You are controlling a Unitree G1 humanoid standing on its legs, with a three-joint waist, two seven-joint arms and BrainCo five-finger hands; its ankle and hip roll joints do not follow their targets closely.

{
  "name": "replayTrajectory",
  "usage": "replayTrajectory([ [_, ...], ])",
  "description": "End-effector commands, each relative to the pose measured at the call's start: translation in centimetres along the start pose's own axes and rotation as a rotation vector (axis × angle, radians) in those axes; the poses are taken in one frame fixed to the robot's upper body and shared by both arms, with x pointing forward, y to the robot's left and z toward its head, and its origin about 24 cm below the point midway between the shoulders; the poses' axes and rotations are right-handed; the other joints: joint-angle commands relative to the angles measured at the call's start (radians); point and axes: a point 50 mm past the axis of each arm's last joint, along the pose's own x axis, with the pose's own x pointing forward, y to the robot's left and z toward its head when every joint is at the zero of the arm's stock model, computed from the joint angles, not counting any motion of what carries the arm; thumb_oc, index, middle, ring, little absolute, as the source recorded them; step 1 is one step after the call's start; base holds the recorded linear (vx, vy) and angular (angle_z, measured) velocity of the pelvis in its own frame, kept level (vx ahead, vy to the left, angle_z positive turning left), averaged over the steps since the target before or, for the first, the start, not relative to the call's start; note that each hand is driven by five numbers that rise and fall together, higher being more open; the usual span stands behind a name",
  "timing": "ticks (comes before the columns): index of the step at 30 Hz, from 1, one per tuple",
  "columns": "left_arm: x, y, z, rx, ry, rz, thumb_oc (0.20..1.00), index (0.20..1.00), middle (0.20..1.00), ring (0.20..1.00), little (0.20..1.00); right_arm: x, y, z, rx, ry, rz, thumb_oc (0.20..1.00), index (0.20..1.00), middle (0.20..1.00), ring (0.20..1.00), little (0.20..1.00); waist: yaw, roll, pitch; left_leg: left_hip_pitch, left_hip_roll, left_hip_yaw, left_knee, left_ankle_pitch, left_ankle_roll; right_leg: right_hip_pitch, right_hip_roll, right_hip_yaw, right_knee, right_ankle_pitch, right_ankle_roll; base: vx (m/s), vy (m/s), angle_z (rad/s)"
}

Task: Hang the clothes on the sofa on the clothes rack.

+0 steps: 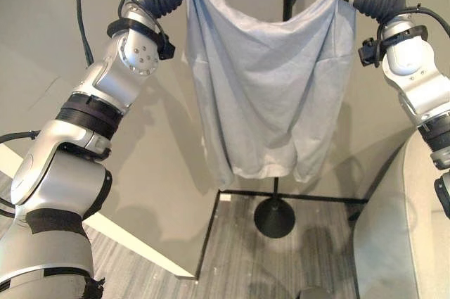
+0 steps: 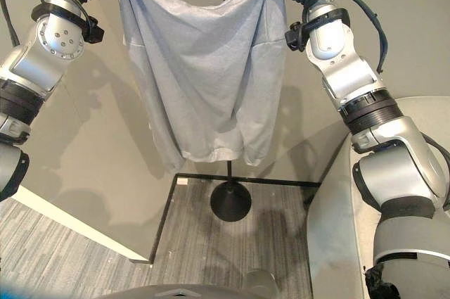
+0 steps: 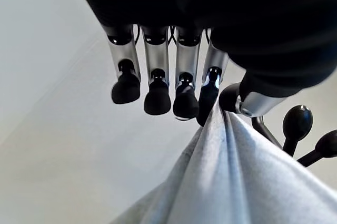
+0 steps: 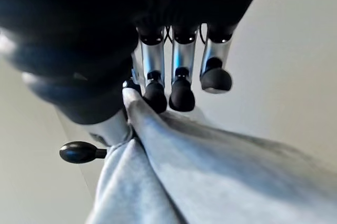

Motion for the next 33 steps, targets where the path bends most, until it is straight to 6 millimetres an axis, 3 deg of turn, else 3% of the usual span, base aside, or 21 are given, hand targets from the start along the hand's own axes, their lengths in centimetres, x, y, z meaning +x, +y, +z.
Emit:
replayTrajectory([
  [1, 1.7, 4.2, 0.9, -0.025, -0.019, 0.151, 0.2, 0.2, 0.2, 0.2, 0.2, 1.1, -4.3, 1.5, -0.014, -0.056, -0.158, 0.2, 0.2, 0.2, 0.2, 0.2, -0.002, -0.034, 0.002, 0.123, 0.072, -0.073, 0.006, -0.15, -0.087, 0.047, 0.009, 0.039, -0.278, 0.225, 0.074, 0.21, -0.165, 0.14],
  [4, 2.0, 3.6, 1.4, -0.049, -0.028, 0.143, 0.2, 0.2, 0.2, 0.2, 0.2, 0.9, -4.0, 1.5, -0.019, -0.055, -0.14, 0.2, 0.2, 0.2, 0.2, 0.2, -0.007, -0.051, -0.034, 0.13, 0.105, -0.088, 0.006, -0.15, -0.107, 0.085, 0.018, 0.024, -0.306, 0.252, 0.066, 0.27, -0.278, 0.72],
  [7, 2.0, 2.6, 1.7, -0.106, -0.014, 0.134, 0.2, 0.2, 0.2, 0.2, 0.2, 0.6, -4.3, 1.5, -0.028, -0.063, -0.134, 0.2, 0.2, 0.2, 0.2, 0.2, -0.023, -0.043, -0.07, 0.119, 0.15, -0.095, 0.006, -0.141, -0.138, 0.116, 0.043, -0.021, -0.328, 0.233, 0.05, 0.19, -0.193, 0.52],
  [11, 1.7, 2.0, 1.4, -0.124, -0.001, 0.124, 0.2, 0.2, 0.2, 0.2, 0.2, 0.2, -4.7, 1.0, -0.024, -0.054, -0.152, 0.2, 0.2, 0.2, 0.2, 0.2, -0.032, -0.032, -0.086, 0.118, 0.175, -0.097, 0.006, -0.135, -0.153, 0.135, 0.064, -0.037, -0.339, 0.212, 0.036, 0.1, -0.094, 0.09],
  [24, 1.5, 0.3, 0.1, -0.128, 0.087, 0.073, 0.2, 0.2, 0.2, 0.2, 0.2, 0.6, -3.6, -1.5, -0.055, 0.078, -0.128, 0.2, 0.2, 0.2, 0.2, 0.2, -0.019, -0.021, -0.101, 0.136, 0.181, -0.075, 0.006, -0.143, -0.165, 0.184, 0.076, -0.044, -0.353, 0.18, 0.024, 0.05, -0.018, 0.01],
  [27, 1.3, 0.5, -0.5, -0.128, 0.11, 0.084, 0.2, 0.2, 0.2, 0.2, 0.2, 0.9, -2.8, -1.1, -0.053, 0.065, -0.102, 0.2, 0.2, 0.2, 0.2, 0.2, -0.02, -0.023, -0.091, 0.129, 0.179, -0.072, 0.006, -0.143, -0.165, 0.177, 0.075, -0.04, -0.353, 0.183, 0.025, 0.0, 0.0, 0.0],
  [33, -0.4, 0.9, -2.5, -0.123, 0.151, 0.097, 0.2, 0.2, 0.2, 0.2, 0.2, -1.1, -1.8, -1.2, 0.018, 0.018, -0.075, 0.2, 0.2, 0.2, 0.2, 0.2, -0.017, -0.034, -0.087, 0.134, 0.179, -0.068, 0.006, -0.151, -0.161, 0.187, 0.075, -0.039, -0.353, 0.181, 0.024, 0.0, 0.014, -0.01],
])
